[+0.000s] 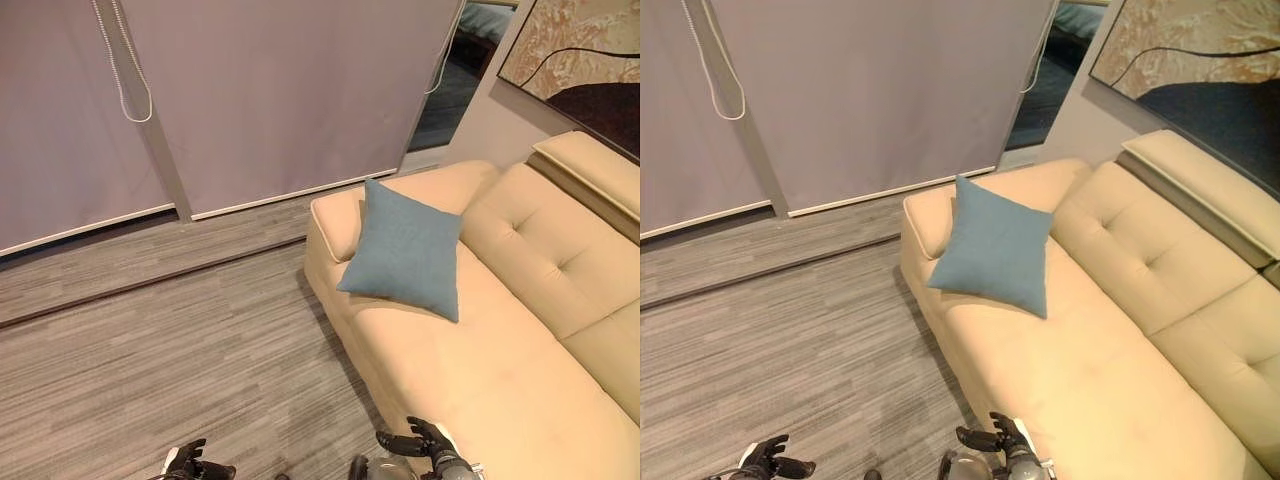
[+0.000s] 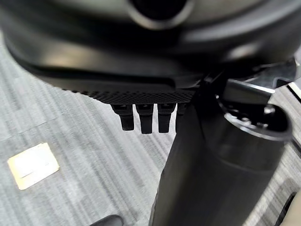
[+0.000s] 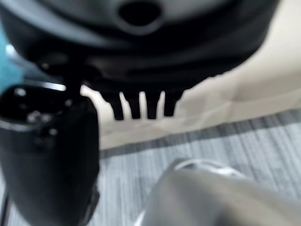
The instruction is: Pick up all the scattered cushions and arrange them neatly on the sofa.
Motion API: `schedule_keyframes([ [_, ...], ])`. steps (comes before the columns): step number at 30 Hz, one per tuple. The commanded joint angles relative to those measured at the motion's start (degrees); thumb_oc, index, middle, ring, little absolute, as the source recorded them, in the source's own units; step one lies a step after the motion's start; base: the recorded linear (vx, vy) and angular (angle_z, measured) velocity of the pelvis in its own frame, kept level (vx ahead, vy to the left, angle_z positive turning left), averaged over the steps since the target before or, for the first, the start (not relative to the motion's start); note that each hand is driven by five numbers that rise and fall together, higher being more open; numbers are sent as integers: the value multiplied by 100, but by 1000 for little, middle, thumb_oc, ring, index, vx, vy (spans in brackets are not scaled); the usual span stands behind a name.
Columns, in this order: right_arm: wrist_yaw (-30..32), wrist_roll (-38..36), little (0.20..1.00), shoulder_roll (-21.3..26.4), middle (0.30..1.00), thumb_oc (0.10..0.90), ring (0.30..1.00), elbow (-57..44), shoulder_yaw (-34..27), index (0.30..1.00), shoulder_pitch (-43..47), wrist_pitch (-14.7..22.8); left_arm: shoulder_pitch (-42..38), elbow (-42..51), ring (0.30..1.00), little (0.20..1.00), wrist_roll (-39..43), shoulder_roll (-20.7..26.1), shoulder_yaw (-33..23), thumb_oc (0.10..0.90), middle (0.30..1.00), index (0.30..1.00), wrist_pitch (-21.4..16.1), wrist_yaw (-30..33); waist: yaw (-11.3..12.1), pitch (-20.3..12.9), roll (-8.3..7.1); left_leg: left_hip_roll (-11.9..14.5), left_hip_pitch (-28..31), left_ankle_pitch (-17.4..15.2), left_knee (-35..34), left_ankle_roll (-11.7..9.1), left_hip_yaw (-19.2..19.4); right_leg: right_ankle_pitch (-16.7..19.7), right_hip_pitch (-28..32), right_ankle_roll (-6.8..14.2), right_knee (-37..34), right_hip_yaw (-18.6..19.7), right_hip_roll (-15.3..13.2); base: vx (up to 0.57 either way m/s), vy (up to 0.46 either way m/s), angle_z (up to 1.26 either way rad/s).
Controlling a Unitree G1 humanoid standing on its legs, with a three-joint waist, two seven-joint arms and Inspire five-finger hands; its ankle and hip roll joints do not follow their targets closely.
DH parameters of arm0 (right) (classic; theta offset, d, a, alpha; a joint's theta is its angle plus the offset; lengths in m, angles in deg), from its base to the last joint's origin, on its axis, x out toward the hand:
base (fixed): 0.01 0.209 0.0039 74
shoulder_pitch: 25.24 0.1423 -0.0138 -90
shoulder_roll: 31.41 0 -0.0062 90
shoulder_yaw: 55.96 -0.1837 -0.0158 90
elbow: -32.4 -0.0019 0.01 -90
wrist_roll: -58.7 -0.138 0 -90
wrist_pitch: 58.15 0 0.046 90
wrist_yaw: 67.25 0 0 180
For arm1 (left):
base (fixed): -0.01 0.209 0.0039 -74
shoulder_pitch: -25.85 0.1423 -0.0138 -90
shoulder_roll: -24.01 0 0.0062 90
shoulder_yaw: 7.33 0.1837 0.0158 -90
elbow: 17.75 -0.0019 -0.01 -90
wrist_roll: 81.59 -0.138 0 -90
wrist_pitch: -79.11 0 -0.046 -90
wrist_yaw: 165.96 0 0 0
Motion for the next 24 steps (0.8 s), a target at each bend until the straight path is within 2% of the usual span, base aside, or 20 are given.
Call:
schedule_keyframes([
  [1,157,93,900,486,900,800,900,-31,-142,900,340,116,51,-13,900,900,2,65,-170,800,900,900,-77,14,18,102,10,264,173,-754,593,-304,-238,889,575,192,-1146,-56,298,270,-34,-67],
  [2,158,101,900,522,900,800,900,-56,-148,900,310,128,36,-9,900,900,-80,58,-145,800,900,900,-106,16,-44,77,-93,149,177,-726,687,-286,-224,998,623,112,-1298,49,291,310,-85,-48],
  [4,184,138,900,607,900,800,900,-37,-149,900,190,129,89,1,900,900,-137,-34,-105,800,900,900,-132,-26,-71,-64,-132,174,205,-659,1175,-441,-202,1075,938,24,-1523,154,424,267,-107,11],
  [5,184,138,900,607,900,800,900,-38,-149,900,189,129,90,2,900,900,-137,-35,-104,800,900,900,-132,-26,-73,-63,-129,179,201,-665,1186,-443,-205,1077,943,22,-1530,150,428,210,-122,43],
  [6,204,115,900,642,900,800,900,-58,-176,900,127,143,119,37,900,900,-121,-74,-84,800,900,900,-148,-38,-102,-113,-164,307,112,-539,1731,-620,-159,1048,1173,-62,-1709,168,500,191,-120,20],
  [8,225,64,900,685,900,800,900,-44,-206,900,90,156,105,73,900,900,-121,-91,-53,800,900,900,-148,-77,-82,-92,-223,444,-172,-305,2595,-778,-180,997,1418,-171,-1907,266,608,162,-119,-1],
  [12,220,8,900,686,900,800,900,-7,-215,900,88,146,61,60,900,900,-120,-121,9,800,900,900,-147,-79,-51,-75,-296,432,-473,-234,2906,-757,-278,930,1535,-242,-2037,387,650,86,-24,-43],
  [13,244,10,900,722,900,800,900,50,-194,900,105,138,26,76,900,900,-83,-178,90,800,900,900,-146,-85,37,-34,-376,438,-784,-559,2482,-610,-456,878,1695,-169,-2196,635,673,180,50,-27],
  [14,254,13,900,724,900,800,900,76,-182,900,113,132,23,84,900,900,-81,-186,113,800,900,900,-155,-68,72,-17,-394,424,-859,-596,2190,-580,-531,855,1712,-141,-2201,741,668,227,80,-22],
  [17,294,58,900,734,900,800,900,133,-115,900,176,122,15,83,900,900,-30,-193,156,800,900,900,-190,-52,230,38,-329,374,-1059,-171,1306,-634,-1064,764,1793,-124,-2218,1082,797,141,103,-75],
  [18,305,65,900,746,900,800,900,126,-114,900,214,131,29,64,900,900,30,-232,149,800,900,900,-187,-61,279,18,-251,368,-1022,-64,984,-637,-1285,681,1870,-118,-2206,1239,869,187,147,-66],
  [22,313,129,900,722,900,800,900,149,-133,900,165,130,121,17,900,900,-24,-235,110,800,900,900,-152,-90,300,-90,-179,353,-700,-41,674,-561,-1224,590,1959,-111,-2124,1358,882,143,133,-64],
  [24,328,159,900,697,900,800,900,130,-121,900,175,126,172,57,900,900,-33,-195,73,800,900,900,-154,-77,340,-106,-154,296,-526,-75,578,-473,-1104,555,1909,-67,-1867,1513,815,133,228,-70],
])
